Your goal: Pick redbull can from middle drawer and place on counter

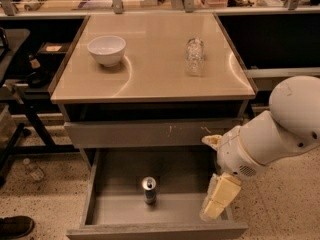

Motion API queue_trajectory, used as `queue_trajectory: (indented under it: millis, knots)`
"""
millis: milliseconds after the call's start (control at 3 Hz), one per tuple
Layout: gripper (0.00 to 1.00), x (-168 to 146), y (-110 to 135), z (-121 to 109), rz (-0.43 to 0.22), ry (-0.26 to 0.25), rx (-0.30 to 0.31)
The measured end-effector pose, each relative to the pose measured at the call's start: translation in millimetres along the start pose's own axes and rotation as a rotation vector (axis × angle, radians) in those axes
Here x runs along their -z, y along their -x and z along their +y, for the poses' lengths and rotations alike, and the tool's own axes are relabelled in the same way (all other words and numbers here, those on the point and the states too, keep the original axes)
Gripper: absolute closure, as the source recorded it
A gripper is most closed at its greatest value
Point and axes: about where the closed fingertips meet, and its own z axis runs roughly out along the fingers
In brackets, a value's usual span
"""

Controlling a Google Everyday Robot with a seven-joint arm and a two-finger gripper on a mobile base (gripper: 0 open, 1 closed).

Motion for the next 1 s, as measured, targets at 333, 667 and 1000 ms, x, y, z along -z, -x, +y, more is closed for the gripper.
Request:
queue_trajectory:
  millis: [333, 667, 1000]
  knots:
    - [0.0, 0.0, 0.0, 0.0, 0.0, 0.0, 0.0]
    - [0.0, -31.0, -7.4, 12.3, -0.041, 0.016, -0.024]
    - [0.0, -79.0, -19.2, 19.5, -0.122, 0.02, -0.073]
